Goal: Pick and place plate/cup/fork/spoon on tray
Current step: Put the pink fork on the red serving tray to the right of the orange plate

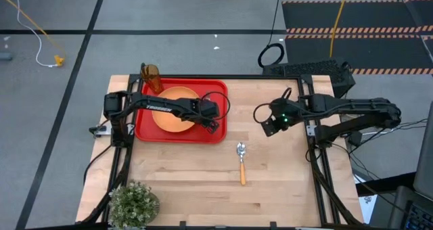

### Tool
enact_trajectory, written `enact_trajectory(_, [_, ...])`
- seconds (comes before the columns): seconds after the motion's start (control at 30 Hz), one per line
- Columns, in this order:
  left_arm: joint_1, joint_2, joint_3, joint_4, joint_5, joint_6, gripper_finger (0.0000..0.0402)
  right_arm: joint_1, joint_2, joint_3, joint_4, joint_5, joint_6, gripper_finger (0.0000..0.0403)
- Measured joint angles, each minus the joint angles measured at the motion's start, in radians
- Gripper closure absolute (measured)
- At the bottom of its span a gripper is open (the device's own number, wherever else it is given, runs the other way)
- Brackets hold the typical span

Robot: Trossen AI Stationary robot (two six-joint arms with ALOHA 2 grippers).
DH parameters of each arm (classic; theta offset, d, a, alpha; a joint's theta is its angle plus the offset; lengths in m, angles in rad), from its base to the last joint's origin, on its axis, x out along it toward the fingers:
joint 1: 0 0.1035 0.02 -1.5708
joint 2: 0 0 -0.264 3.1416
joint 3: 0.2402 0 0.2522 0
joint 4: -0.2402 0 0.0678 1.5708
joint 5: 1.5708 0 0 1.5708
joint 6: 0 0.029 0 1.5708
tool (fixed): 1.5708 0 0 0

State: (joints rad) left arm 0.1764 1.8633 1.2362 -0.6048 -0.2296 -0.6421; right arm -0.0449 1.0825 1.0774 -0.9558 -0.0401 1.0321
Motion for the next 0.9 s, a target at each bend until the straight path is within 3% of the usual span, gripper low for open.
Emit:
enact_trajectory(0.23, [0.016, 0.000, 0.000, 0.001, -0.039, -0.073, 0.0289, -0.027, 0.000, -0.062, 0.070, -0.168, -0.056, 0.0321])
enact_trajectory(0.57, [-0.010, 0.039, -0.001, -0.007, -0.069, -0.103, 0.0289, -0.086, 0.000, -0.063, 0.079, -0.252, -0.130, 0.0321])
enact_trajectory(0.9, [-0.069, 0.050, -0.002, -0.037, -0.098, -0.143, 0.0289, -0.118, 0.000, -0.063, 0.100, -0.254, -0.138, 0.0321])
